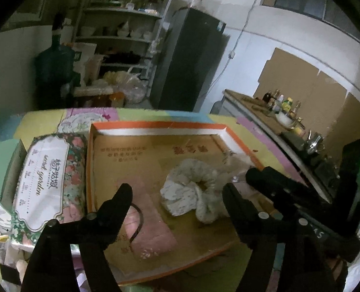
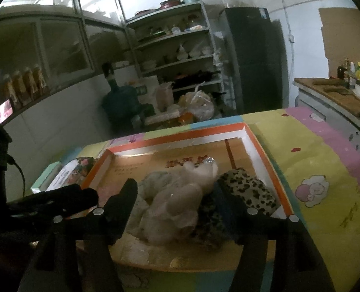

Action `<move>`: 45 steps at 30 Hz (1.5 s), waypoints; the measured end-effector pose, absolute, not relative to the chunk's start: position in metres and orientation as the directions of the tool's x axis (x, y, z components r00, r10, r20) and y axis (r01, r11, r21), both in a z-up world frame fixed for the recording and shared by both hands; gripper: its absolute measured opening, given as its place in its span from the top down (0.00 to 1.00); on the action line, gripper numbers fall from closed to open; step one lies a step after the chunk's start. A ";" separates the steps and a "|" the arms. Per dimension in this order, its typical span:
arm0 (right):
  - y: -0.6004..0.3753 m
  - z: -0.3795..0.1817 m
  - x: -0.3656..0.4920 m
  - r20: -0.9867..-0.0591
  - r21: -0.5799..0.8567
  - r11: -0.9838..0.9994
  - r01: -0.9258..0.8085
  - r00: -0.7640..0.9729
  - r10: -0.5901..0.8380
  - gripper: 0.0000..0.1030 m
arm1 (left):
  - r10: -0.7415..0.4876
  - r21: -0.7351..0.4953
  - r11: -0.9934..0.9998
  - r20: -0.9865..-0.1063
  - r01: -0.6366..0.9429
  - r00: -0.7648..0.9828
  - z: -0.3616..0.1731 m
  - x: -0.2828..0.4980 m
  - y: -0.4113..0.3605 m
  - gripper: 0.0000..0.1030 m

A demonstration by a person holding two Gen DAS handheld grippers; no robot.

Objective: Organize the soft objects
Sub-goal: 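Lower both items into the tray and open both tools, then withdraw both tools from the tray back toward the pile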

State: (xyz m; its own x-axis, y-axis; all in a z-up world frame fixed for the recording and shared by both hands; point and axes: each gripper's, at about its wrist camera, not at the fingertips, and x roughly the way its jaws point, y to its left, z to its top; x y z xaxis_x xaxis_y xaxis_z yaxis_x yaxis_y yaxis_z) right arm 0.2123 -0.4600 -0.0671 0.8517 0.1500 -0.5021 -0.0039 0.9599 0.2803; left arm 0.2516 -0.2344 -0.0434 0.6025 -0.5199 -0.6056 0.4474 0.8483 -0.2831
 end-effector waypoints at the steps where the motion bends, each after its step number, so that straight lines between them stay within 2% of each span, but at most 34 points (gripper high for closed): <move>1: -0.460 -0.067 0.210 -0.500 0.281 0.960 0.000 0.853 0.147 0.35 | -0.519 -0.274 0.849 -0.596 0.452 0.613 -0.041 0.249 -0.234 0.22; 6: -0.461 -0.063 0.199 -0.489 0.295 0.955 0.023 0.862 0.130 0.34 | -0.510 -0.225 0.854 -0.542 0.470 0.668 -0.030 0.235 -0.226 0.20; 12: -0.457 -0.058 0.185 -0.470 0.329 0.943 0.049 0.875 0.118 0.31 | -0.489 -0.230 0.870 -0.510 0.436 0.707 -0.022 0.224 -0.202 0.19; 25: -0.425 -0.039 0.153 -0.420 0.300 0.950 0.083 0.906 0.054 0.27 | -0.396 -0.194 0.918 -0.489 0.346 0.777 -0.014 0.192 -0.146 0.19; 45: -0.338 -0.024 0.133 -0.398 0.208 0.977 -0.047 0.908 0.129 0.27 | -0.326 -0.228 0.943 -0.485 0.243 0.812 -0.015 0.164 -0.055 0.19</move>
